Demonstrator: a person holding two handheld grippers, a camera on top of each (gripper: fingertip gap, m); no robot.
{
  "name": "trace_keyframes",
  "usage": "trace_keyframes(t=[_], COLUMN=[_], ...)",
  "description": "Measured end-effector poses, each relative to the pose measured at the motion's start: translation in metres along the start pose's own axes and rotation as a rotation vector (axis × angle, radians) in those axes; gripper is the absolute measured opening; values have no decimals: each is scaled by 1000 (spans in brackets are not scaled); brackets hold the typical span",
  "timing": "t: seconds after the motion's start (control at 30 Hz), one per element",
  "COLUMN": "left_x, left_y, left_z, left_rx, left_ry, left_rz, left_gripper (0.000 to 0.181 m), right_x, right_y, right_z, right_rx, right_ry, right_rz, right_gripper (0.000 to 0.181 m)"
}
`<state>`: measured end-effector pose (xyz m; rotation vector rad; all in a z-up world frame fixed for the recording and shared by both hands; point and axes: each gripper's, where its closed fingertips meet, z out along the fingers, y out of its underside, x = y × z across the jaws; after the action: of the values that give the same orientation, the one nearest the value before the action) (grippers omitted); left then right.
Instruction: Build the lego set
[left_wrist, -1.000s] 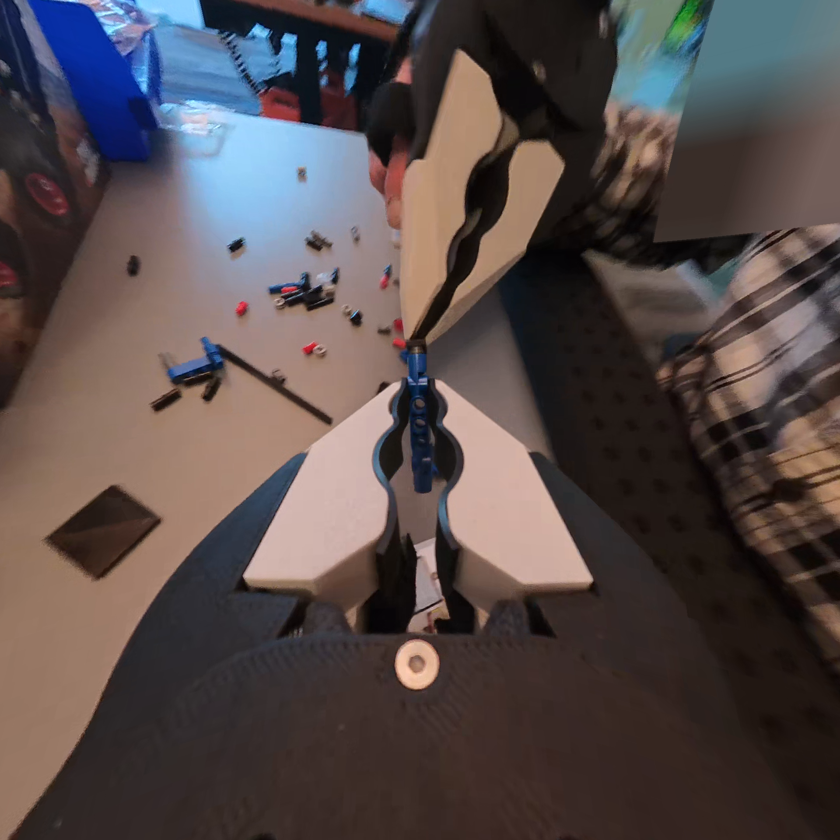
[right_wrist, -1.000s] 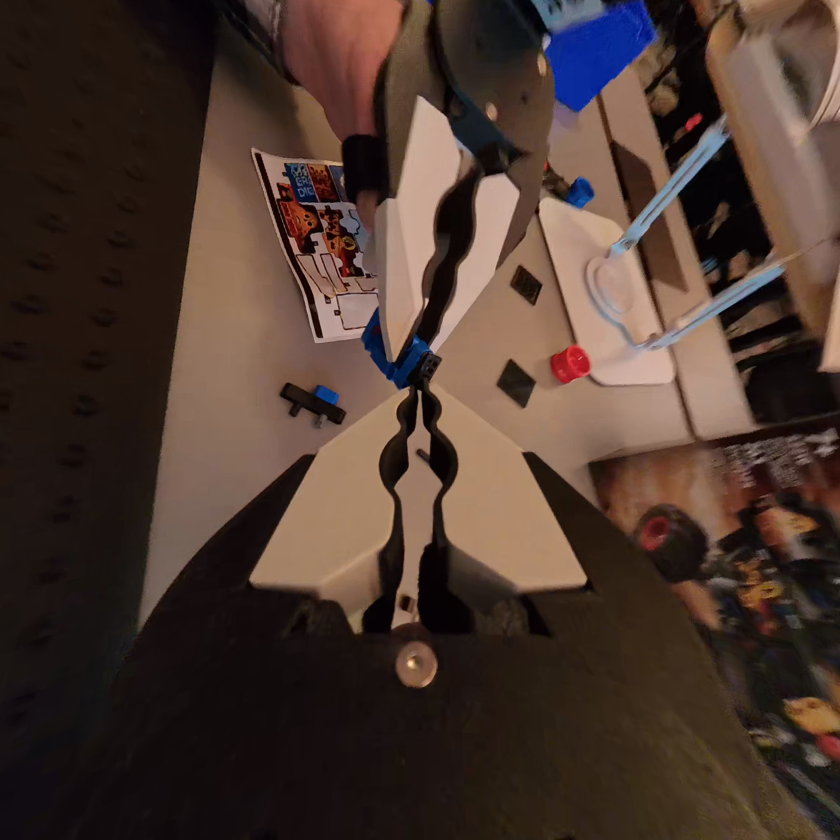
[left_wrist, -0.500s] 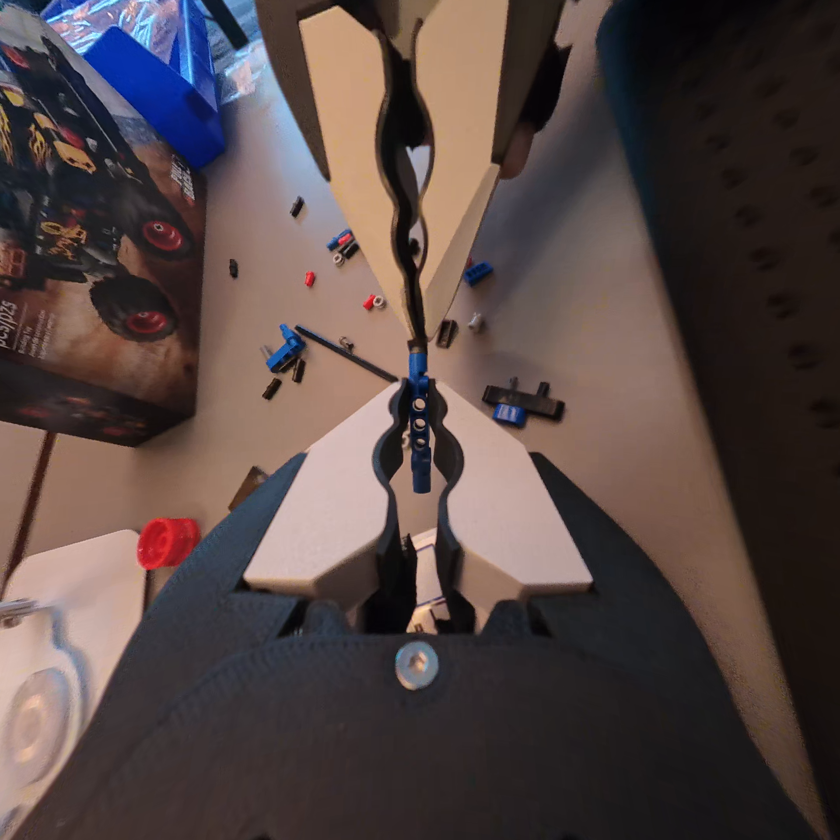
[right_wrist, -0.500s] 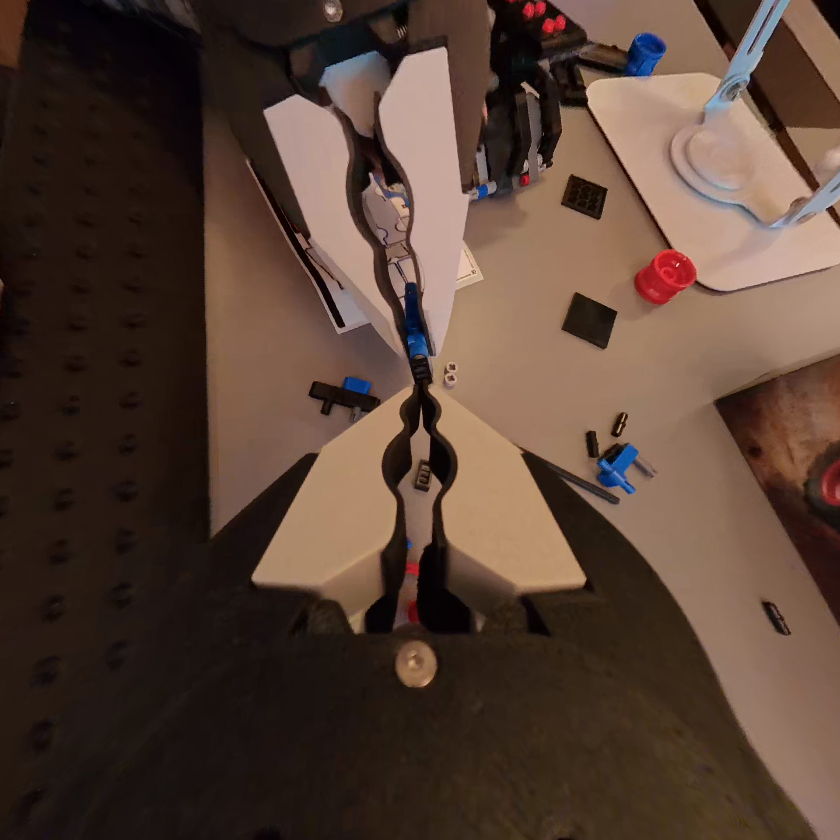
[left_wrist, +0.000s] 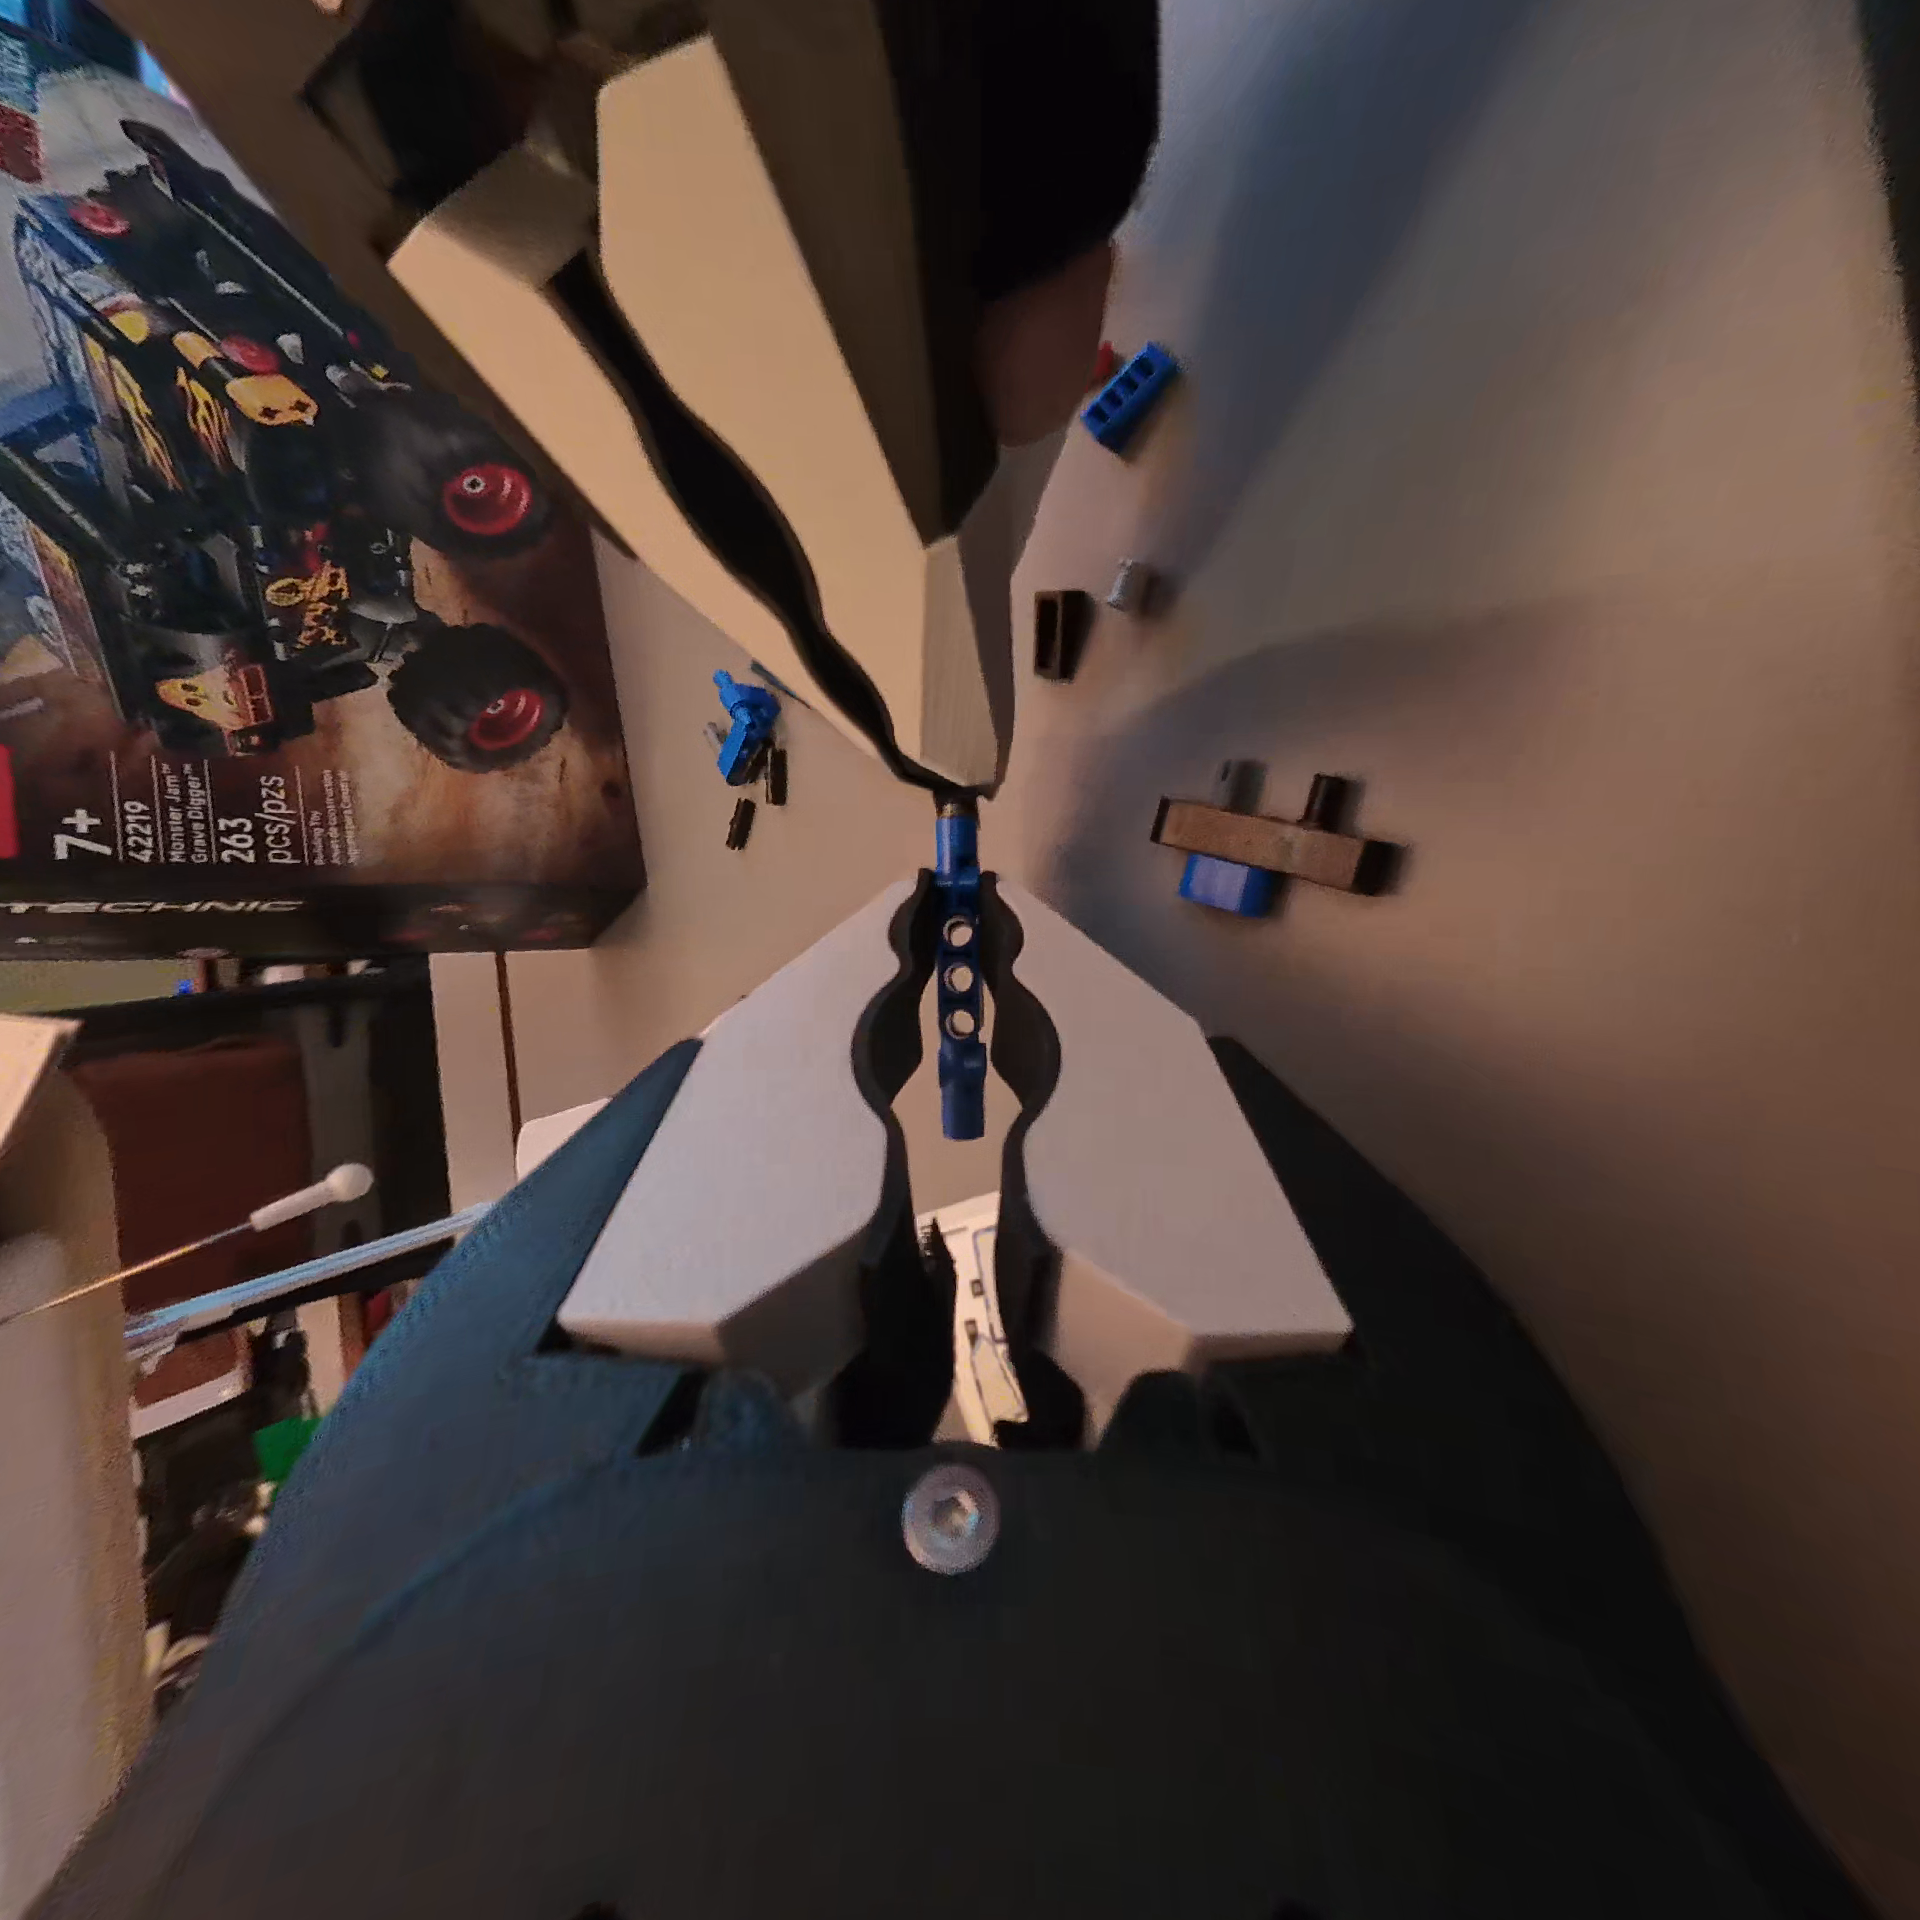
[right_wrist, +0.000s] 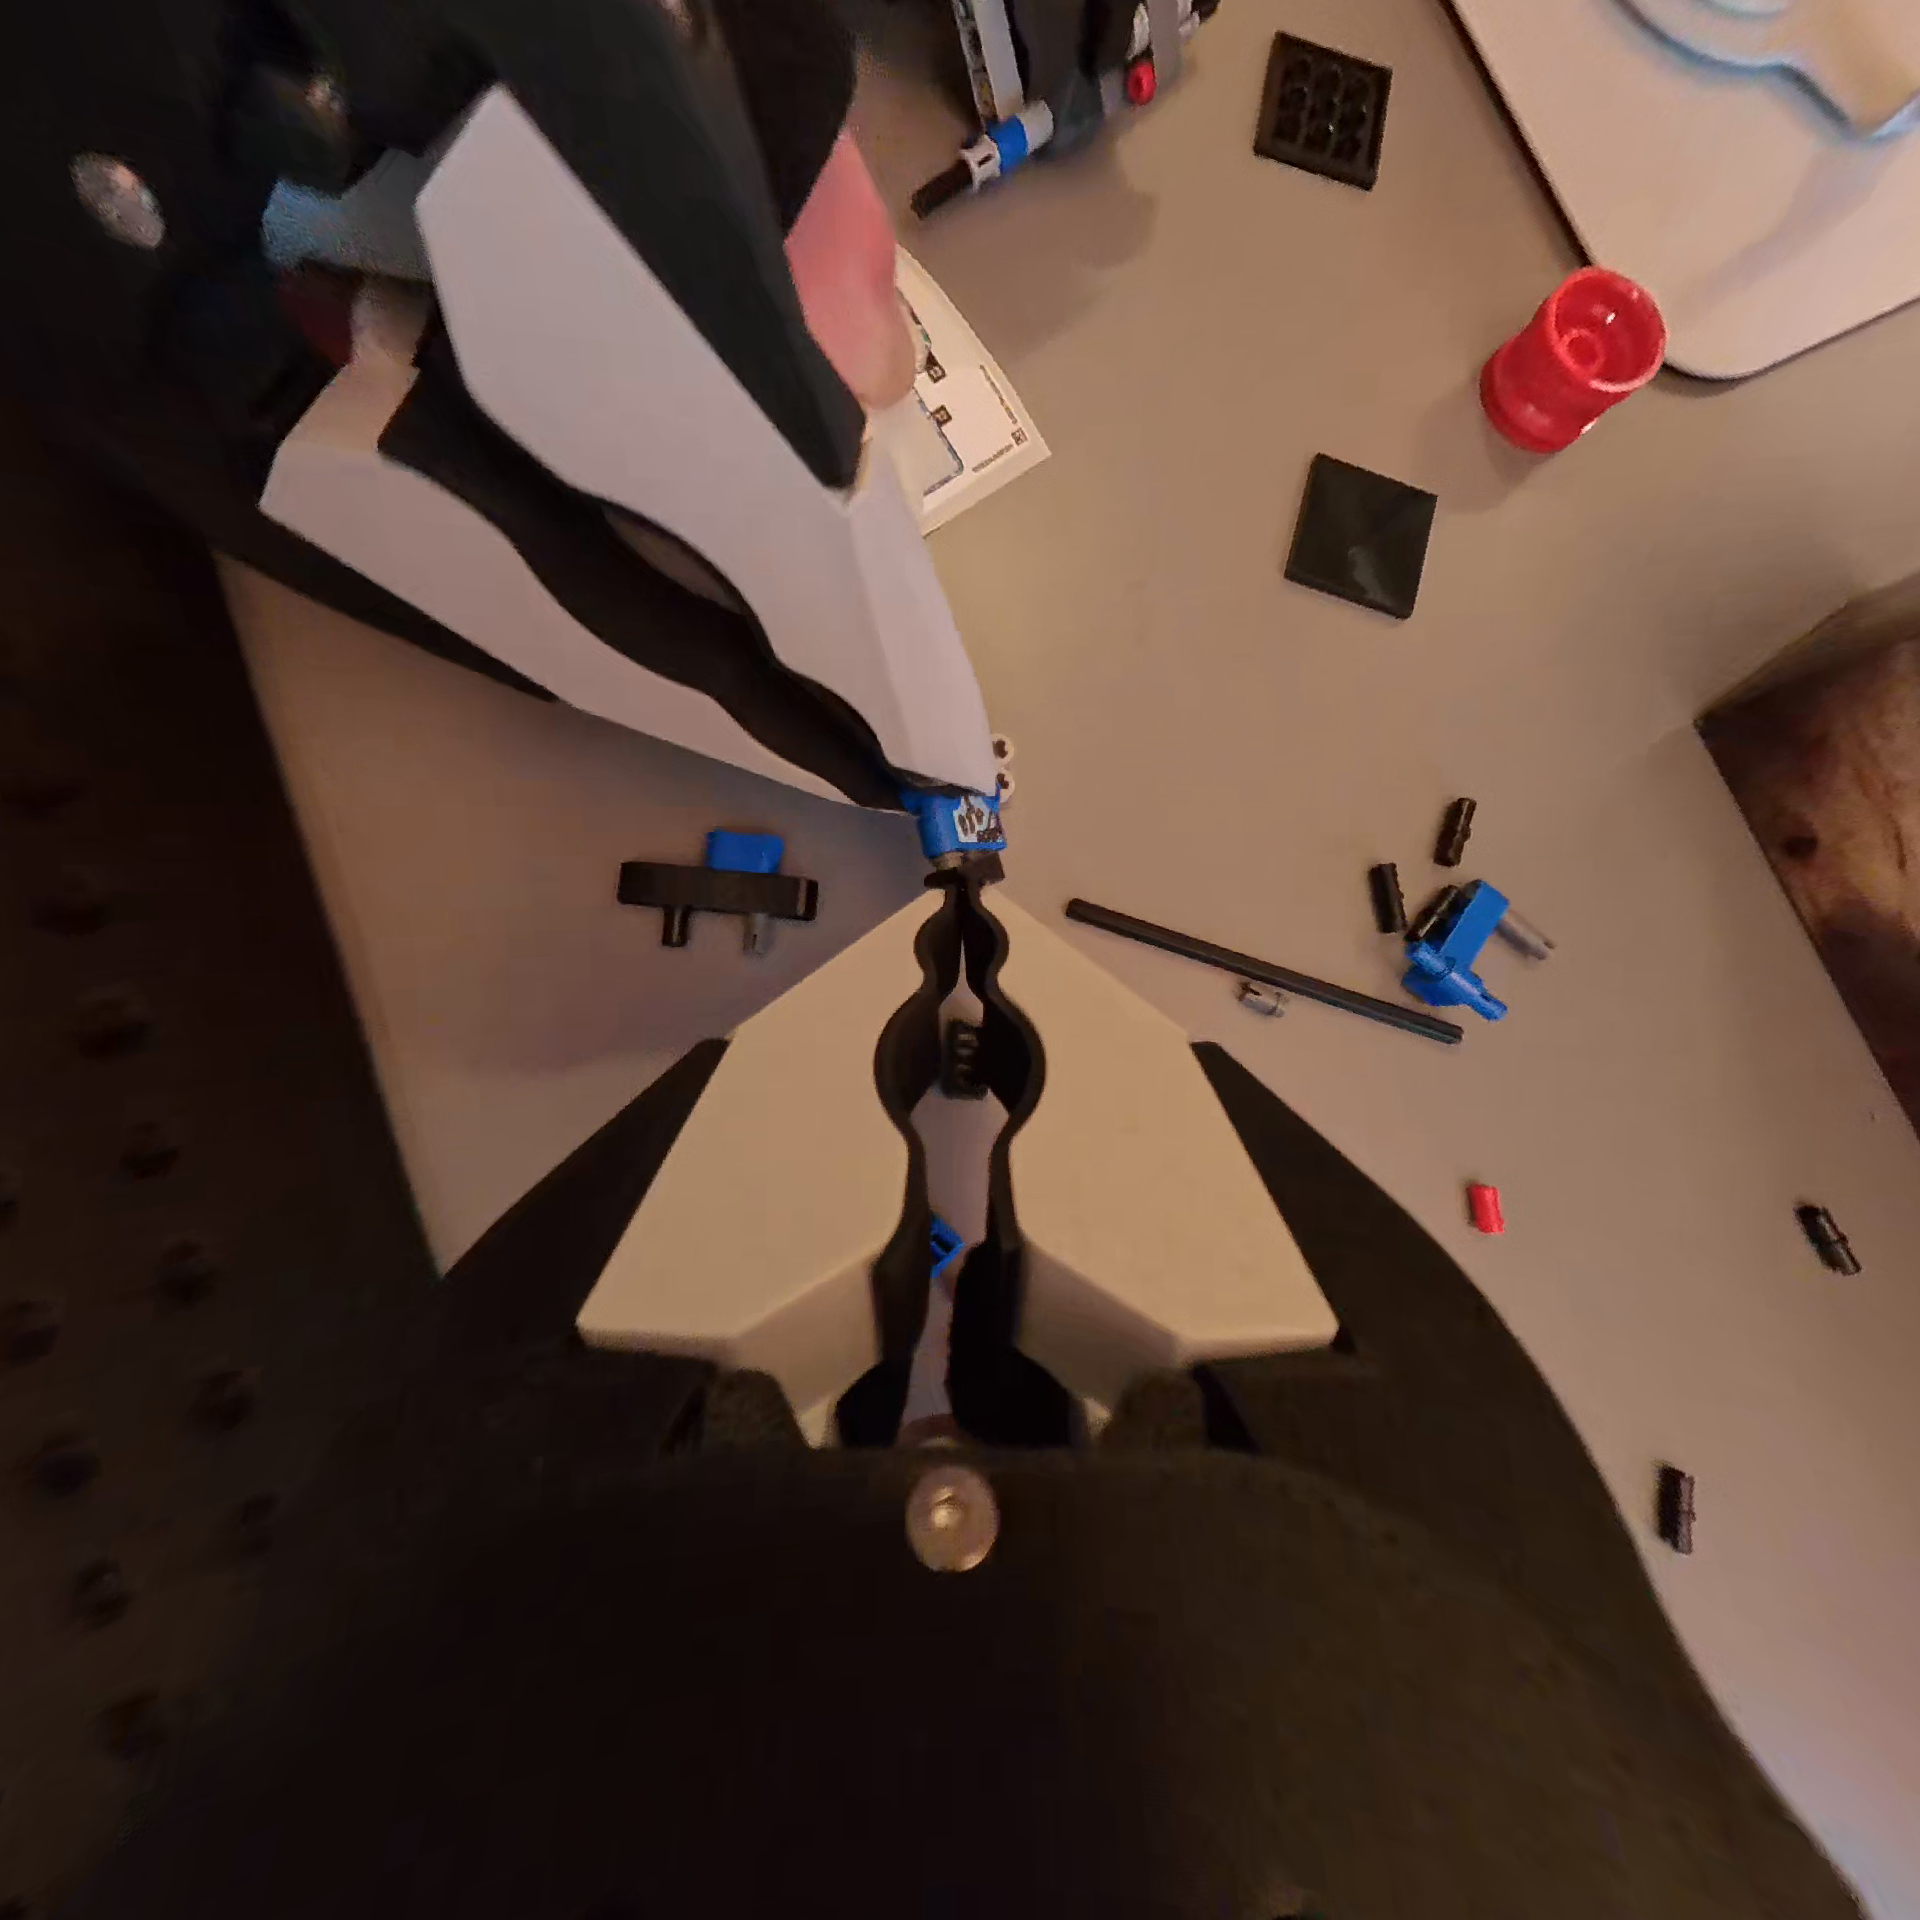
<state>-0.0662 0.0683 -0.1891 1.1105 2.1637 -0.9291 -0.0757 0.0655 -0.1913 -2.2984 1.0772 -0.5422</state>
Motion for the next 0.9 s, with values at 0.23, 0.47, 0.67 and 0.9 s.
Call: trace_keyframes(t=[0.23,0.47,0.67,0.9], left_x=[1,-26,-48,-58], left_y=[6,5,-7,-16], left_z=[6,1,-9,-17], left_rx=[-92,-23,71,117], left_ry=[-52,-154,-296,-376], left_rz=[76,62,114,156], left_gripper=[3,5,5,5], right_x=[2,16,30,21], right_y=[1,-13,-20,-38], right_z=[12,-6,-23,-31], right_rx=[-47,115,225,390], right_ry=[39,36,68,-87], right_rz=[66,145,194,289], right_gripper=[0,0,13,25])
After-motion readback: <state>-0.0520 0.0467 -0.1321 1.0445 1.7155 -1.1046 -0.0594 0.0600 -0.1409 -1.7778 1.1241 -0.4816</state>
